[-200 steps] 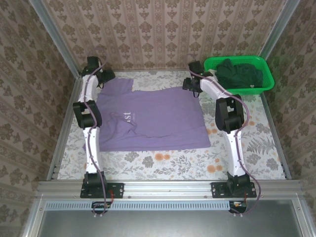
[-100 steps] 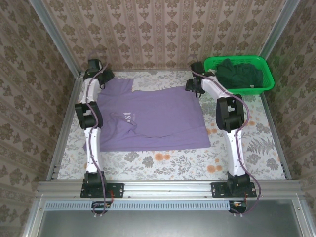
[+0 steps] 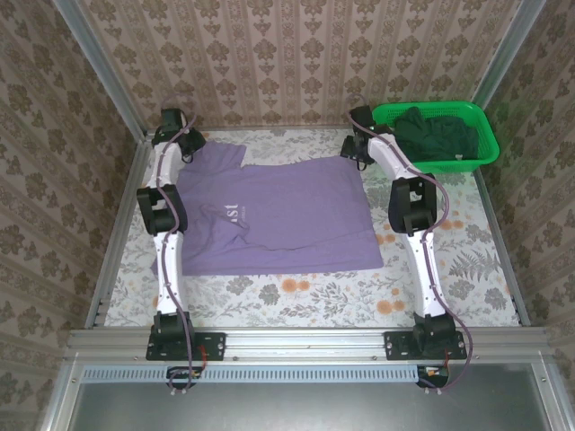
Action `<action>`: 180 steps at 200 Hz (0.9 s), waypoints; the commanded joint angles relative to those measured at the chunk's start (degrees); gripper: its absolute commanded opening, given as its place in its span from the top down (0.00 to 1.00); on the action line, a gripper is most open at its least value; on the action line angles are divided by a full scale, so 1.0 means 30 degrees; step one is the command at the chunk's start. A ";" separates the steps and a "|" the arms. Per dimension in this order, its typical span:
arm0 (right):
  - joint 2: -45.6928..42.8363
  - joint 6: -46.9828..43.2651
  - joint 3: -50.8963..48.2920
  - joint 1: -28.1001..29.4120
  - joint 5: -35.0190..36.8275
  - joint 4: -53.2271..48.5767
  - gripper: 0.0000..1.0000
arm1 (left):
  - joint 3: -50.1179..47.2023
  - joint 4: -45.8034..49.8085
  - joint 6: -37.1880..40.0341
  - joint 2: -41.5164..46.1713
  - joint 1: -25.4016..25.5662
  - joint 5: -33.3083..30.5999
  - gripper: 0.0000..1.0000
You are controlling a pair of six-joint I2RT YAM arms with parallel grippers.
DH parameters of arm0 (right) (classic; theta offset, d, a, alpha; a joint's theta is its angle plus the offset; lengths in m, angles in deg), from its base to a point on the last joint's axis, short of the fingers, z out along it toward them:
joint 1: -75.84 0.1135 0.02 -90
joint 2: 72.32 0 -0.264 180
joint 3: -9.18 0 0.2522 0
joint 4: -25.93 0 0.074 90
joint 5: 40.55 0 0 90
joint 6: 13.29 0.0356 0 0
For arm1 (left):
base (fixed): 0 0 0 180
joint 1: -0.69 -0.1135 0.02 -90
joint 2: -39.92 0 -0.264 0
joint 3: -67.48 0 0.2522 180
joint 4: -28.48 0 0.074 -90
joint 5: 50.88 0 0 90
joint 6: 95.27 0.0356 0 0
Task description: Fold and stack the t-shirts
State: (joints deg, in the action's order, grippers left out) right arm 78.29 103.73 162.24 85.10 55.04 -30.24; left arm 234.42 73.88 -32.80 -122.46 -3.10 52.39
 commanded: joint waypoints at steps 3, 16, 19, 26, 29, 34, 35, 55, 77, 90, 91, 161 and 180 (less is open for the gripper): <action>0.1800 0.0555 0.3141 0.0020 -0.0046 -0.2968 0.45 | -0.0485 0.0185 0.0087 0.0169 -0.0194 0.0405 0.86; 0.2449 0.0571 0.4333 0.0038 -0.0045 -0.3571 0.49 | -0.0627 -0.0015 0.0174 0.0419 -0.0201 0.0321 0.89; 0.2566 0.0571 0.4501 0.0047 -0.0074 -0.3651 0.50 | -0.0654 -0.0067 0.0203 0.0478 -0.0204 0.0298 0.89; 0.2767 0.0573 0.4841 0.0047 -0.0115 -0.3809 0.51 | -0.0713 -0.0198 0.0280 0.0636 -0.0201 0.0291 0.90; 0.2833 0.0579 0.4941 0.0049 -0.0094 -0.3882 0.52 | -0.0742 -0.0255 0.0297 0.0695 -0.0201 0.0265 0.90; 0.2905 0.0572 0.5031 0.0049 -0.0075 -0.3891 0.53 | -0.0798 -0.0310 0.0374 0.0773 -0.0223 0.0234 0.91; 0.2909 0.0571 0.5021 0.0049 -0.0060 -0.3915 0.53 | -0.0793 -0.0316 0.0395 0.0776 -0.0212 0.0218 0.91; 0.3078 0.0514 0.5013 0.0020 -0.0038 -0.3946 0.62 | -0.0852 -0.0656 0.0599 0.1042 -0.0205 0.0203 0.98; 0.3197 0.0484 0.5014 0.0042 -0.0233 -0.3991 0.69 | -0.0917 -0.0840 0.0653 0.1298 -0.0201 0.0116 1.00; 0.3236 0.0462 0.5026 0.0047 -0.0387 -0.3922 0.73 | -0.1227 -0.1123 0.0722 0.1625 -0.0179 0.0115 1.00; 0.3236 0.0444 0.5033 0.0034 -0.0392 -0.3901 0.73 | -0.1257 -0.1147 0.0745 0.1656 -0.0190 0.0115 1.00; 0.2214 -0.0678 0.5114 0.0101 -0.0742 -0.3265 1.00 | -0.5676 -0.4566 0.1566 0.4977 0.0029 -0.0188 1.00; 0.1484 -0.1384 0.5097 0.0223 -0.0812 -0.3389 1.00 | -0.6867 -0.5587 0.2167 0.6134 0.0197 -0.0258 1.00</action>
State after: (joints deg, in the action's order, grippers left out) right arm 86.31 103.06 176.21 85.10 53.70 -39.05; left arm 216.96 64.07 -29.80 -111.10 -3.08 52.37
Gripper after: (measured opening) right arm 0.062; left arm 0.041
